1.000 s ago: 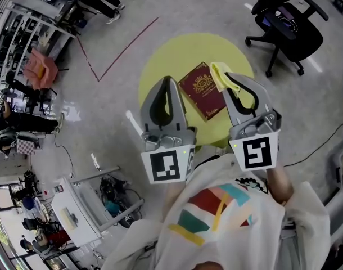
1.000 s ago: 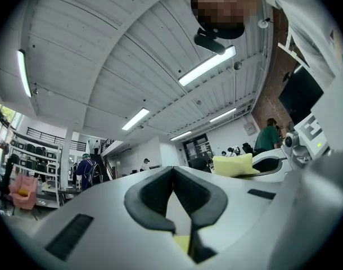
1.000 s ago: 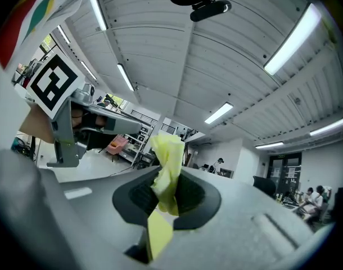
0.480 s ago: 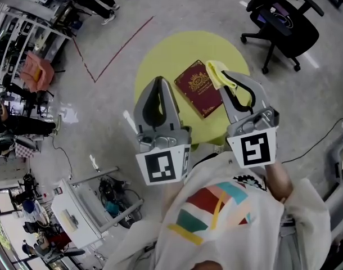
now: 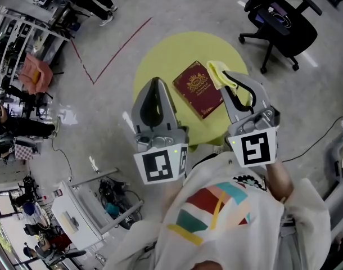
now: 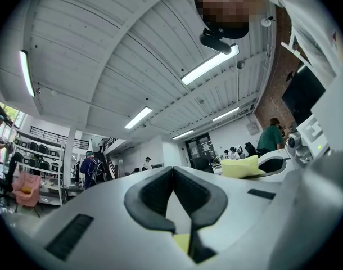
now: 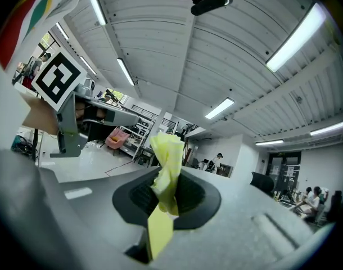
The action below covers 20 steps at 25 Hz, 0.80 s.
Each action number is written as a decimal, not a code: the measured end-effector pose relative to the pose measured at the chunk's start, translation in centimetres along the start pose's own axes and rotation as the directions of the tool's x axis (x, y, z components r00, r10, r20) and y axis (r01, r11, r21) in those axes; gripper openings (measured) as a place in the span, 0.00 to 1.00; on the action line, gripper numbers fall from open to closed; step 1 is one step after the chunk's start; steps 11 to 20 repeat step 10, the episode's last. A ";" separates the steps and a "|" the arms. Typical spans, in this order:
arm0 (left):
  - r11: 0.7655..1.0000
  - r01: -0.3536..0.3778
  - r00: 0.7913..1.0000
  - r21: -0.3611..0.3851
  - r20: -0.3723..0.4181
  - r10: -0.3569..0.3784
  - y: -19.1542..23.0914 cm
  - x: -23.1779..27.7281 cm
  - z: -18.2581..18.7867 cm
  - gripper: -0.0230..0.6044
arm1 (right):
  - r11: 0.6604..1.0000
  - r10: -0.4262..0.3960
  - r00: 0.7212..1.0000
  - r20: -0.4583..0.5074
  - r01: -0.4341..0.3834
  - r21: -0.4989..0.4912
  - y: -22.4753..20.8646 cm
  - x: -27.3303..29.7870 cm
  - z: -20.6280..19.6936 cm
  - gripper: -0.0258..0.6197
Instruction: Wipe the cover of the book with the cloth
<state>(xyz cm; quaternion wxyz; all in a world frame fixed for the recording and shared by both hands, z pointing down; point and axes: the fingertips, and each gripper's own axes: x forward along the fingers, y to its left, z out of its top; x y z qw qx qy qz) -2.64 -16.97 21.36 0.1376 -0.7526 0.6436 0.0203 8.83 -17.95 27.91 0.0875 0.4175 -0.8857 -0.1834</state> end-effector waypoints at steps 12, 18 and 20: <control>1.000 0.002 1.000 0.017 0.004 -0.002 0.0 -0.1 0.2 0.06 | 1.000 0.021 1.000 0.006 -0.021 0.000 0.4 0.0 0.1 0.08; 1.000 0.002 1.000 0.017 0.004 -0.002 0.0 -0.1 0.2 0.06 | 1.000 0.021 1.000 0.006 -0.021 0.000 0.4 0.0 0.1 0.08; 1.000 0.002 1.000 0.017 0.004 -0.002 0.0 -0.1 0.2 0.06 | 1.000 0.021 1.000 0.006 -0.021 0.000 0.4 0.0 0.1 0.08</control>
